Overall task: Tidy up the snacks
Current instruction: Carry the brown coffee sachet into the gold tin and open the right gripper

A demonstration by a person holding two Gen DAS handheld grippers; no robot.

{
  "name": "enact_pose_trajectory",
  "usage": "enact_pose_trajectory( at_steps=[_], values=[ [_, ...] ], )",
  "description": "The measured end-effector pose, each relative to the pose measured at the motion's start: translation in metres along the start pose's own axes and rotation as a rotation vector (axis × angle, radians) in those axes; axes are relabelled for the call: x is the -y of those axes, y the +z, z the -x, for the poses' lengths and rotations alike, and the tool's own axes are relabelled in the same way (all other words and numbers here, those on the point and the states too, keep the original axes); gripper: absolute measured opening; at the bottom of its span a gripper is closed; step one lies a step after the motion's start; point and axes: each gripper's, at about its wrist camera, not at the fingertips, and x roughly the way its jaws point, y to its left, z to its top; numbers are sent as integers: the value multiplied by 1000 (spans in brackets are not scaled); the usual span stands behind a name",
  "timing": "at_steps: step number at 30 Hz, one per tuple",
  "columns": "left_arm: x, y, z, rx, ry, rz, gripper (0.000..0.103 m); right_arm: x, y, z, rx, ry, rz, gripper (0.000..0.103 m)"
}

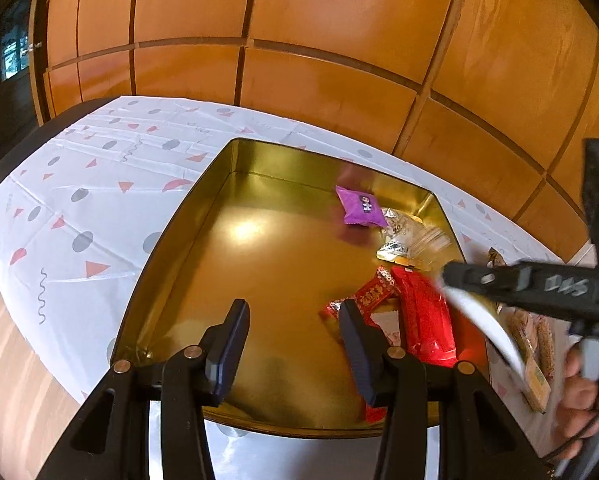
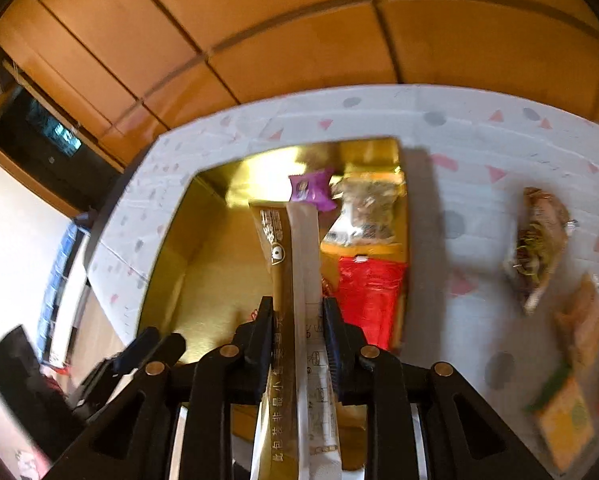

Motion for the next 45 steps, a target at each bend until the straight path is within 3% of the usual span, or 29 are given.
enact_pose_trajectory(
  at_steps=[7, 16, 28, 30, 40, 45],
  values=[
    [2, -3, 0, 2, 0, -15, 47, 2, -15, -11, -34, -27, 31, 25],
    [19, -7, 6, 11, -2, -71, 47, 1, -33, 28, 65, -96, 145, 25],
    [47, -18, 16, 29, -12, -163, 47, 24, -55, 75, 171, -223, 197, 46],
    [52, -20, 17, 29, -19, -181, 47, 34, -59, 82, 181, -244, 190, 52],
    [76, -26, 23, 32, -52, -255, 47, 105, -70, 117, 193, -368, 104, 57],
    [89, -29, 25, 28, -86, -286, 47, 160, -83, 130, 159, -375, -58, 60]
  ],
)
